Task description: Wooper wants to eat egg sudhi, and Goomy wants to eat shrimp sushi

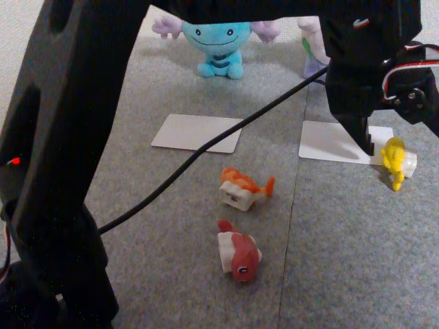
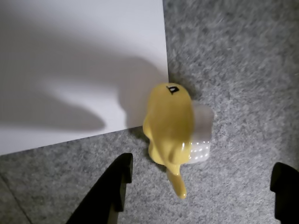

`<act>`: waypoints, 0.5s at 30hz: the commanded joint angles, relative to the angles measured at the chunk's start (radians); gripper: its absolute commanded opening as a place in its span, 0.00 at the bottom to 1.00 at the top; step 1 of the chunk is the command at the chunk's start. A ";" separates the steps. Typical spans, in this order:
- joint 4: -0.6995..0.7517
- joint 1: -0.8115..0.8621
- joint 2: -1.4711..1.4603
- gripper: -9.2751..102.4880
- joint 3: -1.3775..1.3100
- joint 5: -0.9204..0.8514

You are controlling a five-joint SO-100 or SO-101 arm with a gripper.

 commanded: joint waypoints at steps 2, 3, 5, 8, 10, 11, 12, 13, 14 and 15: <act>-0.003 -0.005 0.008 0.39 -0.041 0.043; -0.005 -0.003 0.008 0.39 -0.041 0.049; -0.005 -0.002 0.008 0.39 -0.041 0.052; -0.015 -0.002 0.008 0.39 -0.043 0.052; -0.015 -0.005 0.008 0.39 -0.046 0.043; -0.015 -0.008 0.008 0.39 -0.046 0.037; -0.015 -0.009 0.003 0.39 -0.046 0.034; -0.012 -0.009 -0.005 0.39 -0.048 0.034; 0.000 -0.008 -0.015 0.39 -0.049 0.034; 0.005 -0.005 -0.021 0.39 -0.049 0.044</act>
